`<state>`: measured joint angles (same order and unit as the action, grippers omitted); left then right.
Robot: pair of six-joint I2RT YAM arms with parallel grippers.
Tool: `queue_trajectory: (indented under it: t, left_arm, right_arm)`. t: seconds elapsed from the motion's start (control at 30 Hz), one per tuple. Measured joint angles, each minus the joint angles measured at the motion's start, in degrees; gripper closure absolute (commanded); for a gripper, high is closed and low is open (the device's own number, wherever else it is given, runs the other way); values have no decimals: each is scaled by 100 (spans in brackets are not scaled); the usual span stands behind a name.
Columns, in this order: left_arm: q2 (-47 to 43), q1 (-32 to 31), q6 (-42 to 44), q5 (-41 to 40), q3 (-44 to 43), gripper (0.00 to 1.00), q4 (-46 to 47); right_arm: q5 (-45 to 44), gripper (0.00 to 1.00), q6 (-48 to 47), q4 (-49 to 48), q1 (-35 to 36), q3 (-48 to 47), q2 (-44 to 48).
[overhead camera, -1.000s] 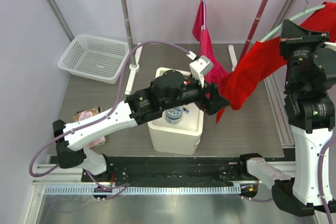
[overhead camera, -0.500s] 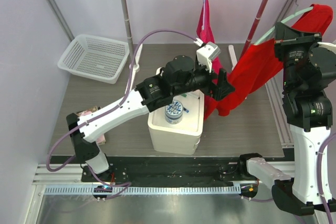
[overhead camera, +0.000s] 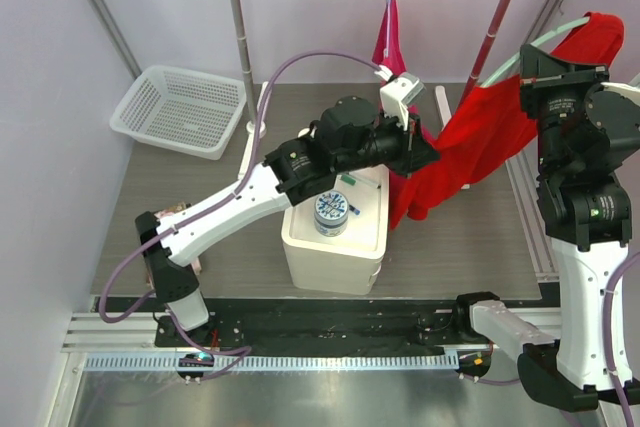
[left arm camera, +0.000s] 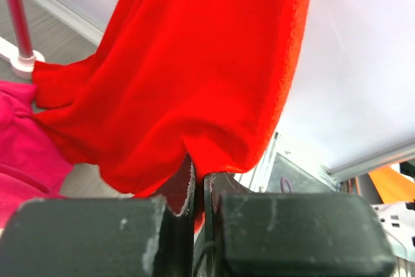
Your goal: Remove the t-shirt from the hanger
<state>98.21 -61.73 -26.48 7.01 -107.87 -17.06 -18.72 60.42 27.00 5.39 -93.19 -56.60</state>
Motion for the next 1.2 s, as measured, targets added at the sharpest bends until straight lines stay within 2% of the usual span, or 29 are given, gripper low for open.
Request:
queue_trajectory:
  t: [0.13,0.33,0.47,0.77,1.0,1.2]
  left_arm:
    - [-127,-22,-26,170,319,100,149]
    - [-876,-284,7,-208,1873,100,614]
    - [-1344,-308,-33,-509,2492,100,1003]
    - [-1836,-348,-173,-1051,3368,100,1716]
    - [-1849,-404,-289,-997,3388,100,1908]
    - [-1934,-476,-485,-973,3807,100,2428]
  right_arm:
    - [-26,99,11,-15,0,-11,-70]
    - [-39,99,-205,195,20,-623,-822]
    - [-9,99,-221,402,57,-785,-1250]
    - [-28,99,-269,970,46,-1547,-1550]
    - [-409,99,-483,1167,20,-1589,-1121]
    - [-511,99,-713,1497,11,-2223,-1392]
